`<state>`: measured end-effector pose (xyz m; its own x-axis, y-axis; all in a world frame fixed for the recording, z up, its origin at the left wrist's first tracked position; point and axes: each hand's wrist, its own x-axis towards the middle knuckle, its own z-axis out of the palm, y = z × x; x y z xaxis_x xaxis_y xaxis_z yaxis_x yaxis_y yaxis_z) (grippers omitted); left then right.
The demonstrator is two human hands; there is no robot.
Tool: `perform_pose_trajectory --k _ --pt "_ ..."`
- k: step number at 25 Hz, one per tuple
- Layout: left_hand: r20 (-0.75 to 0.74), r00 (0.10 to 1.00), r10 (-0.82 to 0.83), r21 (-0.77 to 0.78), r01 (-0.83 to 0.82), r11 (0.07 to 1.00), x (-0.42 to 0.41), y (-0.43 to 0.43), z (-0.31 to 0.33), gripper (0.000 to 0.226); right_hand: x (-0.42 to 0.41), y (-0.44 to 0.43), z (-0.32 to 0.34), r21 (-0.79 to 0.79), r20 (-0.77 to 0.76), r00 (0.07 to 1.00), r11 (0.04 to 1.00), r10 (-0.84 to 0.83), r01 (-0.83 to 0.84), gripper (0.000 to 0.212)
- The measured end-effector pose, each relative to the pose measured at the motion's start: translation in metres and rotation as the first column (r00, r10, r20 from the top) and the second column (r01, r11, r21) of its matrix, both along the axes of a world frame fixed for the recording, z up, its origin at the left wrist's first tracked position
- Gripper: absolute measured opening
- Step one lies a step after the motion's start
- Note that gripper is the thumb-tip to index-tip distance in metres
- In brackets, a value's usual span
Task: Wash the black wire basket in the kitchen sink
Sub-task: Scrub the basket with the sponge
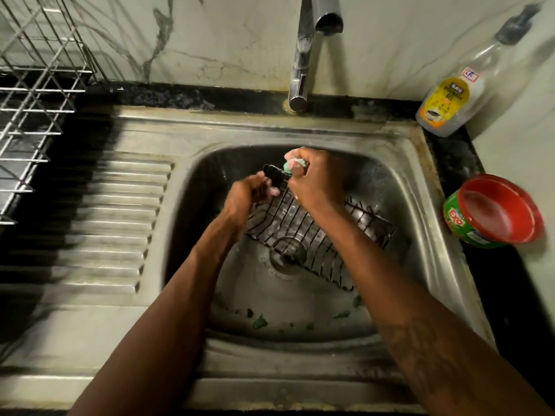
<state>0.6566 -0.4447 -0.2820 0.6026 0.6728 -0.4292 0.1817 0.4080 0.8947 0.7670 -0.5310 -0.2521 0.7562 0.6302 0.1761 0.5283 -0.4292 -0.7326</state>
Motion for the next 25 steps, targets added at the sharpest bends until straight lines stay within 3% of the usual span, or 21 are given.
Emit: perform_pose_trajectory --k 2,4,6,7,8,11,14,17,22,25 --pt "0.231 0.961 0.150 -0.248 -0.091 0.965 -0.007 0.007 0.003 0.037 -0.008 0.000 0.008 0.073 0.152 0.982 0.989 0.115 -0.127 0.026" --pt "0.274 0.945 0.179 -0.356 -0.073 0.932 -0.016 0.013 0.003 0.055 -0.014 -0.001 0.007 0.130 0.248 0.951 0.966 0.185 -0.222 0.024" --pt "0.195 0.968 0.155 -0.324 -0.086 0.942 -0.018 0.011 -0.004 0.056 -0.022 -0.003 0.003 0.124 0.270 0.942 0.963 0.201 -0.241 0.025" --pt "0.133 0.979 0.156 -0.305 -0.110 0.946 -0.019 0.010 -0.008 0.043 -0.027 -0.004 -0.001 0.083 0.283 0.940 0.971 0.193 -0.224 0.026" --pt "0.063 0.987 0.150 -0.299 -0.125 0.946 -0.021 0.007 -0.009 0.034 -0.034 -0.005 -0.004 0.025 0.321 0.932 0.982 0.169 -0.186 0.027" --pt "-0.069 0.996 0.062 -0.281 -0.079 0.957 -0.024 -0.001 -0.014 0.033 -0.042 -0.016 -0.008 -0.075 0.436 0.898 0.997 0.064 -0.034 0.026" --pt "-0.152 0.984 0.095 -0.232 -0.129 0.964 -0.024 -0.001 -0.013 0.035 -0.040 -0.015 -0.007 -0.012 0.438 0.899 1.000 -0.009 0.015 0.025" --pt "-0.084 0.975 0.205 -0.295 -0.221 0.930 -0.022 -0.004 -0.013 0.024 -0.044 0.003 -0.011 -0.063 0.433 0.886 0.986 0.166 -0.155 0.023" --pt "-0.141 0.952 0.271 -0.171 -0.293 0.941 -0.019 -0.017 -0.015 0.017 -0.032 0.005 0.011 -0.166 0.085 0.882 0.879 0.464 -0.446 0.018" --pt "-0.199 0.935 0.293 -0.073 -0.312 0.947 -0.016 -0.019 -0.020 0.050 -0.005 0.001 0.014 -0.247 0.182 0.902 0.907 0.391 -0.342 0.022"
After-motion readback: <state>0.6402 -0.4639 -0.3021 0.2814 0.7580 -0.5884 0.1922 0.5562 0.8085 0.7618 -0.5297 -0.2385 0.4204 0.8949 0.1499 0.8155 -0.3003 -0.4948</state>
